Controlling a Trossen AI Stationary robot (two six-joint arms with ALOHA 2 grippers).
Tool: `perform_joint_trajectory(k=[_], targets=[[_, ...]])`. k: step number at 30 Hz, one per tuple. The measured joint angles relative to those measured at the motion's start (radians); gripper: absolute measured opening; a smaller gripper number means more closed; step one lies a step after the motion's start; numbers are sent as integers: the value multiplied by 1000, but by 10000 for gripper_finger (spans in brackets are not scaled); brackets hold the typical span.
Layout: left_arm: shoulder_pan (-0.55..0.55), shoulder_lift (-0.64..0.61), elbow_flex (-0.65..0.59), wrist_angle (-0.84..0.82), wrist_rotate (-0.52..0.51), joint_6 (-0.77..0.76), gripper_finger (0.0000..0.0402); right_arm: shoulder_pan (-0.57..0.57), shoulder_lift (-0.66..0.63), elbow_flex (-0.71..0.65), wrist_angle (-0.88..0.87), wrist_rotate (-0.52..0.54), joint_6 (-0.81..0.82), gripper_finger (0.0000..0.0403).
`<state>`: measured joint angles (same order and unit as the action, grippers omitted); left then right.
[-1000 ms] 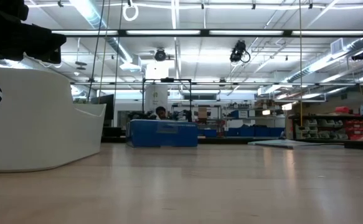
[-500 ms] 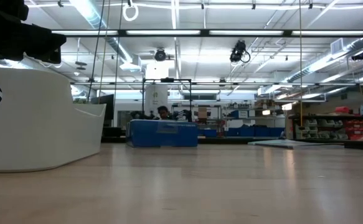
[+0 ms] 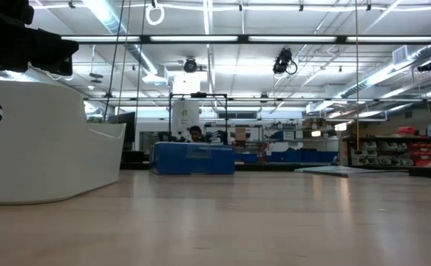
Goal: Pick and place USB-C Cables
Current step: Return to Home Position
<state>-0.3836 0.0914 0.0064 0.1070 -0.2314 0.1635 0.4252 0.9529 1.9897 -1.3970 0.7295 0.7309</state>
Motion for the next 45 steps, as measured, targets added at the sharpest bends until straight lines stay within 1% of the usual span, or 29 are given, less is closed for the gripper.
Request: perform_joint_trajectory(k=[7,16,25,31,38,45], targets=[[0,0,0,0,0,0,142,0,-149,-246,138,-27,6,45],[0,0,0,0,0,0,142,0,-397,-585,309,-58,2,45],[0,0,0,0,0,0,142,0,-646,-883,478,-110,-33,46],[0,0,0,0,0,0,142,0,-802,-1027,570,-128,-73,46],[0,0,0,0,0,0,142,0,-940,-1171,681,-129,-154,46],[0,0,0,0,0,0,142,0,-948,-1256,723,-129,-159,46]])
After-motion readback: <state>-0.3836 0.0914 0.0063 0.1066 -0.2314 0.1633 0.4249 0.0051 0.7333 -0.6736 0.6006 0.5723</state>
